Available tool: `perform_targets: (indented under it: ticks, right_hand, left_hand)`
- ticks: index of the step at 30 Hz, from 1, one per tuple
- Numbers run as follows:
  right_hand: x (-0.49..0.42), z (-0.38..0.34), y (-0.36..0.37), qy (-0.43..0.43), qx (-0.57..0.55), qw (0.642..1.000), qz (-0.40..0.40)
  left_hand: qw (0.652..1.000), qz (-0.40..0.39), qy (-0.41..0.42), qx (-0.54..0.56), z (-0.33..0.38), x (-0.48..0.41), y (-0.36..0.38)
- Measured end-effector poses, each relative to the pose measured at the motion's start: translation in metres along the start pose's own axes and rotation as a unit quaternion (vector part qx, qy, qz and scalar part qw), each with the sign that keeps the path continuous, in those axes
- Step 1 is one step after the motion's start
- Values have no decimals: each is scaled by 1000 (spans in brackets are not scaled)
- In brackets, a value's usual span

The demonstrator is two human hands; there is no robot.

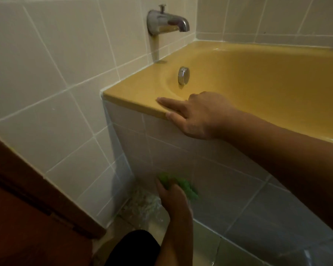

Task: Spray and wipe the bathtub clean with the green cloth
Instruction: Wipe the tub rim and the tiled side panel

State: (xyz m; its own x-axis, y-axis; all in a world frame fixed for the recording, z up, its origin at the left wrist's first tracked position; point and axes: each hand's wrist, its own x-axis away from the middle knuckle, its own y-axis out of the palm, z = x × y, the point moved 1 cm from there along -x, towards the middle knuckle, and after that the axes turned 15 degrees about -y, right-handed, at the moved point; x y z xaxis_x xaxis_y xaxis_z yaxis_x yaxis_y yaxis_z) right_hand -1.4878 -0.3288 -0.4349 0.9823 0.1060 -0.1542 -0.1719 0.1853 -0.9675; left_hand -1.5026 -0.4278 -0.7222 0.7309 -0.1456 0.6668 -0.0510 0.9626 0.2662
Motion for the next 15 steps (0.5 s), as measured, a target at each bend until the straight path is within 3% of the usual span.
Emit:
perform_targets:
  ticks: [5,9,13,15]
  right_hand:
    - [30,5,-10,-17,-53,998,-27]
    - [49,10,-15,-35,-85,995,-33]
    - [58,15,-17,-42,-97,994,-29]
    - [56,15,-16,-42,-88,995,-31]
  left_hand:
    - [972,-36,218,-75,71,84,21]
    - [959,-122,247,-65,117,130,32]
    - [941,-129,288,-126,122,135,31]
    - [924,-92,326,-177,107,133,25]
